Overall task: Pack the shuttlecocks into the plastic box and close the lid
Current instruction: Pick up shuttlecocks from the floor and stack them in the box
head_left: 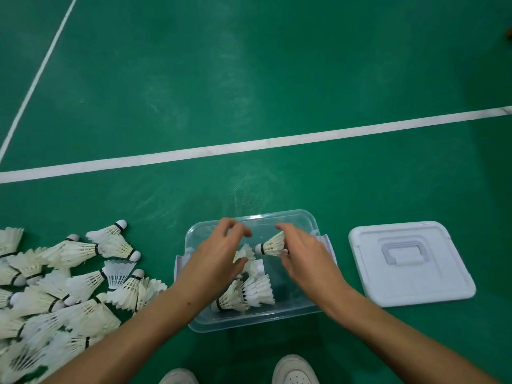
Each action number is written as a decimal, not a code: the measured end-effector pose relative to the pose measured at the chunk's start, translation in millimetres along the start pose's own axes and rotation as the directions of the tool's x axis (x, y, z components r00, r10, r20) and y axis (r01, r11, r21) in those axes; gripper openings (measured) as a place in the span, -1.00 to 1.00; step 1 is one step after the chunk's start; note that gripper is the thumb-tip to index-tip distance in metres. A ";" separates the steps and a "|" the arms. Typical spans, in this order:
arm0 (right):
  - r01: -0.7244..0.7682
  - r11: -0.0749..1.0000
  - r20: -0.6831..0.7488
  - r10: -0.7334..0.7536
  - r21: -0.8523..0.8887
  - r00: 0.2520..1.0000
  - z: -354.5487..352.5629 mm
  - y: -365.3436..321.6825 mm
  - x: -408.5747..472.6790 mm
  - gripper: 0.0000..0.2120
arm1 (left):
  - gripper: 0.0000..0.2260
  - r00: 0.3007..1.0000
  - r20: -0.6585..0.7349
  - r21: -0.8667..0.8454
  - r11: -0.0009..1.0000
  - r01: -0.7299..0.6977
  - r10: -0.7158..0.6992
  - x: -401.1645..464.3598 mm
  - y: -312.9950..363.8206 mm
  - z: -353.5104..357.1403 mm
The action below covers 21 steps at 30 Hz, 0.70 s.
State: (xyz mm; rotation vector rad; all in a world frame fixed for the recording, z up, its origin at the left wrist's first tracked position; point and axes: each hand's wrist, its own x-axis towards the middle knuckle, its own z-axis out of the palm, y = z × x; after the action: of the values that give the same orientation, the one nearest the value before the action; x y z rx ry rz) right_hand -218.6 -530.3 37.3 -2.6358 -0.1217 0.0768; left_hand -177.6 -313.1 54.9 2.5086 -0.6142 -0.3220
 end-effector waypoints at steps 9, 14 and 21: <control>-0.149 0.977 0.197 0.118 0.153 0.973 33.5 -9.6 21.0 -0.34 | -0.32 0.967 0.119 0.127 0.970 0.209 -0.224 8.4 -17.0 41.8; -0.261 0.938 0.311 0.184 0.228 0.932 46.7 -9.9 29.5 -0.35 | -0.46 0.951 0.122 0.114 0.956 0.272 -0.285 20.5 -21.2 53.0; -0.328 0.914 0.403 0.214 0.238 0.890 44.5 -8.6 33.9 -0.31 | -0.50 0.957 0.095 0.115 0.958 0.262 -0.273 17.2 -24.6 55.6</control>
State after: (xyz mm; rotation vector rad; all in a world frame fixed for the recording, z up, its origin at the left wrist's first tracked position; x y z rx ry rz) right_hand -188.9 -498.2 1.4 -2.2860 0.1309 0.6418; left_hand -172.9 -327.4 -6.5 2.6901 -0.3369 -0.5445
